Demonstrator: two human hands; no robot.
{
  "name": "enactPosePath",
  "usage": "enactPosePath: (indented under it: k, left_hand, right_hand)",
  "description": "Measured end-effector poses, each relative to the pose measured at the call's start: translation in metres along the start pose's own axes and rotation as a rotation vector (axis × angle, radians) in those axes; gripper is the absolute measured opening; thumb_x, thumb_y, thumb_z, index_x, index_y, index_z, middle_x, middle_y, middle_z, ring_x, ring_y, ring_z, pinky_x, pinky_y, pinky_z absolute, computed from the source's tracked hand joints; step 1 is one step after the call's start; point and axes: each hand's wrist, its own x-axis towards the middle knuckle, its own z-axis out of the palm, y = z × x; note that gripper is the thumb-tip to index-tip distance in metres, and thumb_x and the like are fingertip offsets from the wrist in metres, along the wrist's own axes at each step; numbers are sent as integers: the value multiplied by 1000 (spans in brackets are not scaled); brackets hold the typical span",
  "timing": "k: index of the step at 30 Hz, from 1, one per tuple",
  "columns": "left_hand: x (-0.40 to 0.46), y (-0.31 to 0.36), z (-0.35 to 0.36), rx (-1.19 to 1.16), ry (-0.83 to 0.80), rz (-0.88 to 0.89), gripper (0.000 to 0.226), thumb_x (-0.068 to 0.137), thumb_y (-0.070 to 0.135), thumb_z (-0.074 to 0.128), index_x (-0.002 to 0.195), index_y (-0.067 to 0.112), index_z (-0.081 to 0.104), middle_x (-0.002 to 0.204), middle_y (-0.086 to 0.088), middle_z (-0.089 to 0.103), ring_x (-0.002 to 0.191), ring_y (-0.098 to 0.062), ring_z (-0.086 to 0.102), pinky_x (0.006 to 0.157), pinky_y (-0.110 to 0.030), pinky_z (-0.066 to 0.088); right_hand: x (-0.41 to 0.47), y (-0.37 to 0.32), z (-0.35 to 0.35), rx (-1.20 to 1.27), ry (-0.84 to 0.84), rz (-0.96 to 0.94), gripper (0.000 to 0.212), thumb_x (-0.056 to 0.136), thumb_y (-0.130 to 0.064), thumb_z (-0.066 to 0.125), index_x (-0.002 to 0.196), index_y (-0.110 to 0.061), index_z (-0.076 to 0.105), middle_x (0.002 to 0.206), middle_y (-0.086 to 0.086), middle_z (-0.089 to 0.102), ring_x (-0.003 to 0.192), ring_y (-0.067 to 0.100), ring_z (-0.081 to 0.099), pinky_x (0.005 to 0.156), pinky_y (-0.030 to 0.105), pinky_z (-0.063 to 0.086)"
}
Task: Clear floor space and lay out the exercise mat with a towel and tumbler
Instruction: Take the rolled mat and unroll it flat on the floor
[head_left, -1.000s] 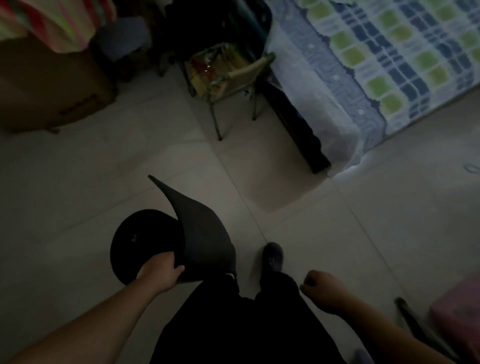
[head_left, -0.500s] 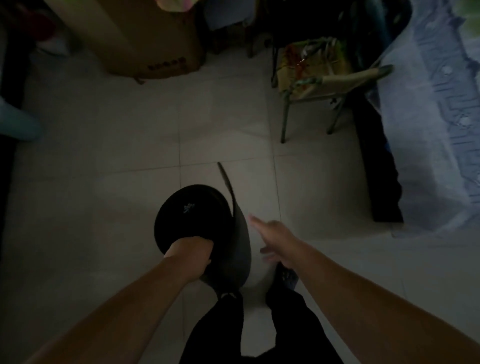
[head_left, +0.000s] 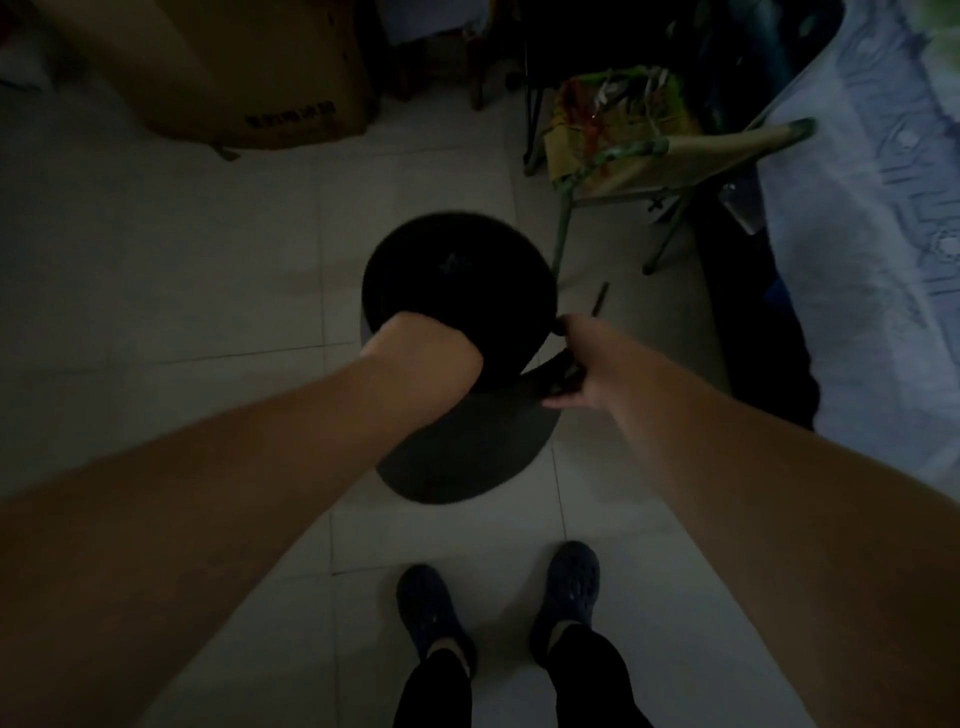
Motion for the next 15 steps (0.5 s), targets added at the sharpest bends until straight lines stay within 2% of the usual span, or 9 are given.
enactPosePath:
  k: [2, 5, 8, 11, 13, 15]
  left_hand:
    - [2, -11, -13, 33, 147, -16, 16, 79, 2, 54, 87, 8, 67, 75, -9, 63, 63, -27, 54, 53, -33, 39]
    - [-6, -17, -17, 68, 364, -59, 9, 76, 2, 57, 81, 8, 60, 75, -11, 62, 61, -27, 53, 56, -33, 32]
    - [-10, 0, 14, -27, 436, -137, 24, 69, 6, 46, 88, 8, 60, 79, -14, 64, 70, -30, 60, 61, -34, 33]
    - [-2, 39, 69, -66, 344, -215, 31, 61, 8, 51, 88, 9, 66, 75, -14, 68, 71, -34, 65, 65, -37, 45]
    - [17, 68, 119, -109, 247, -248, 27, 56, 7, 56, 80, 11, 68, 71, -13, 69, 70, -34, 65, 65, -40, 49]
    - [43, 96, 173, -165, 87, -283, 26, 60, 8, 63, 85, 13, 68, 82, -11, 71, 82, -34, 65, 71, -42, 51]
  right_hand:
    - [5, -10, -7, 53, -7, -18, 40, 84, -13, 55, 123, -15, 47, 109, 17, 56, 90, 41, 62, 54, 51, 57]
    - [3, -20, -11, 275, 2, -133, 23, 88, 0, 48, 108, -11, 51, 105, 22, 63, 76, 39, 72, 54, 45, 58]
    - [5, 3, -15, 481, 14, -242, 23, 84, 6, 50, 103, -4, 56, 94, 21, 67, 58, 29, 73, 52, 40, 58]
    - [34, 58, -30, 611, -4, -232, 25, 81, 4, 56, 102, -7, 63, 88, 13, 73, 66, 23, 74, 54, 33, 58]
    - [73, 99, -41, 659, -20, -180, 34, 82, 2, 56, 114, -9, 63, 98, 12, 74, 80, 26, 73, 61, 35, 59]
    - [122, 139, -50, 654, -13, -125, 38, 83, 2, 56, 119, -9, 61, 109, 15, 70, 86, 29, 72, 64, 35, 59]
